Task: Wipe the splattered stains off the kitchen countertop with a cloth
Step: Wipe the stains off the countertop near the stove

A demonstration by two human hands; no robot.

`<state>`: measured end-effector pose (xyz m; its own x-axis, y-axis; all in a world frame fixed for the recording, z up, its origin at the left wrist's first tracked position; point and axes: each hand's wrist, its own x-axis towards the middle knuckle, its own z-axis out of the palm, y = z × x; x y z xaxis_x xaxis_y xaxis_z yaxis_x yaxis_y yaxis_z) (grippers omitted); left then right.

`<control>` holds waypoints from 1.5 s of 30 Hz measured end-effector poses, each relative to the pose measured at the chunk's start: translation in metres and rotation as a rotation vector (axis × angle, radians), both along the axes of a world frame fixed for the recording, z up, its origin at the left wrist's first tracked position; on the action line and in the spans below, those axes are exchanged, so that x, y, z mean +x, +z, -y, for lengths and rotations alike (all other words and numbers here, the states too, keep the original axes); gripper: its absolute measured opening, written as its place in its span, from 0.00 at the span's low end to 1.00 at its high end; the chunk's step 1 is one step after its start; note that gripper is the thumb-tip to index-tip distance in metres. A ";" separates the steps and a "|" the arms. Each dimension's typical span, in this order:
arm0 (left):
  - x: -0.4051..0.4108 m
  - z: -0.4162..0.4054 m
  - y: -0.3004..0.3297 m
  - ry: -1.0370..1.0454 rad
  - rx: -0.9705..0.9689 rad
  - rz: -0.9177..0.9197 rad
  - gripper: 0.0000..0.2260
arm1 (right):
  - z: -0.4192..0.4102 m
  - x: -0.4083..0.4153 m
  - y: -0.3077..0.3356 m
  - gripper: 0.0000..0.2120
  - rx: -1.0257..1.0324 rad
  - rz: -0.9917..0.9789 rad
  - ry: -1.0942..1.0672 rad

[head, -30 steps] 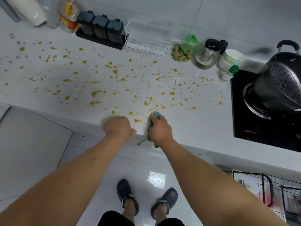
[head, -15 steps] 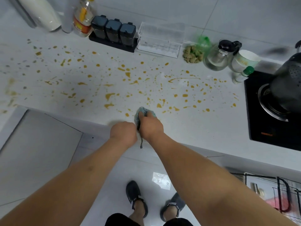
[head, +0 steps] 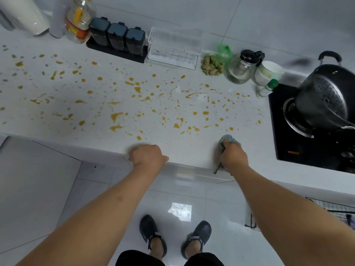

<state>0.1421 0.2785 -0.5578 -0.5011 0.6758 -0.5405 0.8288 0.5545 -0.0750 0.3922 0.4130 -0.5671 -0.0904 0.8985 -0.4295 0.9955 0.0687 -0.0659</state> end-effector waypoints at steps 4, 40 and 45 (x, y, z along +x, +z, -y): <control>0.000 -0.005 0.001 0.011 -0.021 0.010 0.24 | 0.020 -0.050 -0.002 0.17 0.016 -0.124 -0.020; -0.039 0.010 0.027 0.129 0.106 0.064 0.24 | 0.001 -0.023 0.001 0.16 0.077 -0.075 0.059; -0.070 0.039 0.026 0.261 0.174 0.015 0.16 | 0.034 -0.092 0.000 0.23 -0.001 -0.186 0.248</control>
